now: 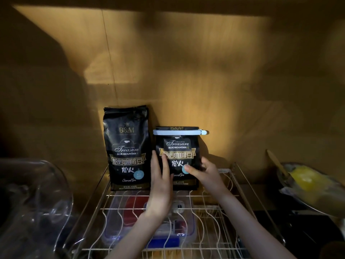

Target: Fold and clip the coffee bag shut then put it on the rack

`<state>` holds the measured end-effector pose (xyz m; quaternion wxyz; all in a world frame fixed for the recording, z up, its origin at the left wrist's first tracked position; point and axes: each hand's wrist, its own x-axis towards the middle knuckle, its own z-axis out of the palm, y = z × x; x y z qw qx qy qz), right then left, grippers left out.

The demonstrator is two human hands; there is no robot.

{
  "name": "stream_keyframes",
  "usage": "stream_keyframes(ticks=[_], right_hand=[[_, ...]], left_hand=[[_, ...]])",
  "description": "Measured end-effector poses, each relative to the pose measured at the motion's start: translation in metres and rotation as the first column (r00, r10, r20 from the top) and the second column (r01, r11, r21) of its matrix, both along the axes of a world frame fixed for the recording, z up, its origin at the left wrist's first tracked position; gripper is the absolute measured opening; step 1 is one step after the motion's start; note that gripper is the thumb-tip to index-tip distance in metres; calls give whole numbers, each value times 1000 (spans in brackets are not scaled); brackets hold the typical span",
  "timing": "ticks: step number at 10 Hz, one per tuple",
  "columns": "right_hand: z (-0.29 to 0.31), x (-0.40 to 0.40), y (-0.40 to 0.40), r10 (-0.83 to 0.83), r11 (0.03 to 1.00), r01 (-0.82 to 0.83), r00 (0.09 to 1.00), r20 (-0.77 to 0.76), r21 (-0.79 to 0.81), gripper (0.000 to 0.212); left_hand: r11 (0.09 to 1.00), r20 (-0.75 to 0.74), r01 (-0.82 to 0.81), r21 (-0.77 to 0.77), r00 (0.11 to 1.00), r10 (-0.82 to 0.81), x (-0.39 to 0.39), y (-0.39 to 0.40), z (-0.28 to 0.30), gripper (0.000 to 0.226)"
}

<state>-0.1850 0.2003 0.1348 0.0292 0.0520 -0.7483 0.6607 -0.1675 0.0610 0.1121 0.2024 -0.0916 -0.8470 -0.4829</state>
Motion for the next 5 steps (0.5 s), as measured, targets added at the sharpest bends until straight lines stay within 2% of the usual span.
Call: stream_keyframes(ticks=[1,2,3,4,5], right_hand=[[1,2,-2,-8,1000,7,999,32,19,22],[13,8,-6,-39,995,31,996,84,95,34],[45,18,-8,-206,953,191,978,39,236,73],[107,57,-10,-265,952,291,939,-218,94,67],[179,113,5,-179,977,75,797,-576,-200,53]], left_hand=[[961,-103,-24,-275,995,-5,-9,-7,-11,103],[944,-142,-97,-316,988,54,-7,-6,-5,92],[976,-141,-74,-203,989,46,6,-5,25,59],[993,-56,43,-108,997,-49,18,-12,72,45],[985,-125,73,-153,988,-93,23,-20,128,37]])
